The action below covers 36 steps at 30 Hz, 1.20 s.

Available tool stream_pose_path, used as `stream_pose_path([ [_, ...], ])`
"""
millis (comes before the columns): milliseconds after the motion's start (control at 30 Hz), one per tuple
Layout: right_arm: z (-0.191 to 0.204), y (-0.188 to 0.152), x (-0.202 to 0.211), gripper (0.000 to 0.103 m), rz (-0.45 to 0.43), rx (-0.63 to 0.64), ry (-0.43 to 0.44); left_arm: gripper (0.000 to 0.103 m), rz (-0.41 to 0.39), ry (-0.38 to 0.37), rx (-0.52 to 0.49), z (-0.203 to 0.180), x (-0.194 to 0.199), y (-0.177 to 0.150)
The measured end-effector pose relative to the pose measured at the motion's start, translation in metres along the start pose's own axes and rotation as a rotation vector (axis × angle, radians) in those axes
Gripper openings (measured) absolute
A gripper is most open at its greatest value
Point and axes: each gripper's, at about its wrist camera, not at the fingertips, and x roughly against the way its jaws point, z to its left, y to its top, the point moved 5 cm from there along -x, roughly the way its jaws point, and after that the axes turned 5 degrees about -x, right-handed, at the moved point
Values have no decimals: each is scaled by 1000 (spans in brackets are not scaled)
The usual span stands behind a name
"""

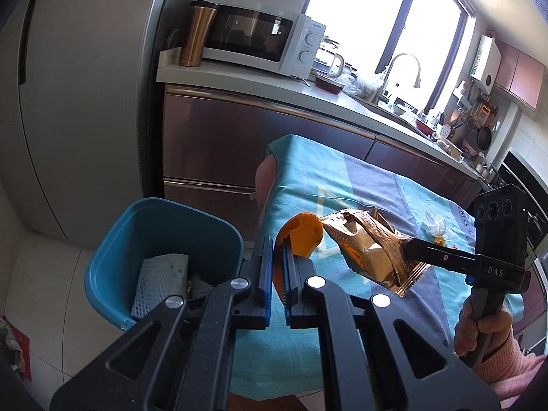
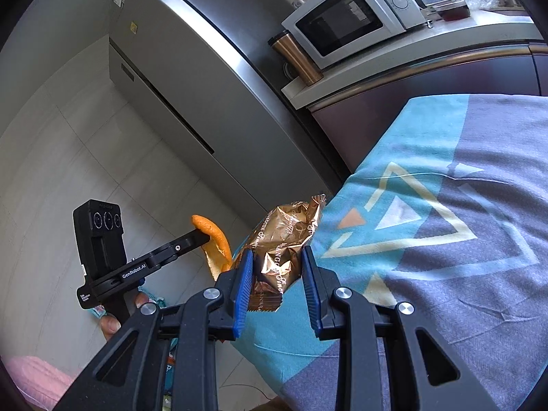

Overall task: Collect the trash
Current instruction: 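Carry orange peel and gold wrapper to the teal bin and open both tools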

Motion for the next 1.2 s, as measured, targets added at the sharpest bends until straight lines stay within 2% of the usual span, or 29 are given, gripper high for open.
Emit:
stream_pose_path([
  [200, 14, 2, -23, 27, 40, 36, 12, 5, -6, 65, 5, 23, 6, 0],
  [367, 23, 3, -37, 27, 61, 63, 13, 5, 0, 91, 14, 36, 6, -2],
  [1200, 46, 1, -110, 27, 192, 136, -51, 5, 72, 155, 88, 85, -23, -28],
])
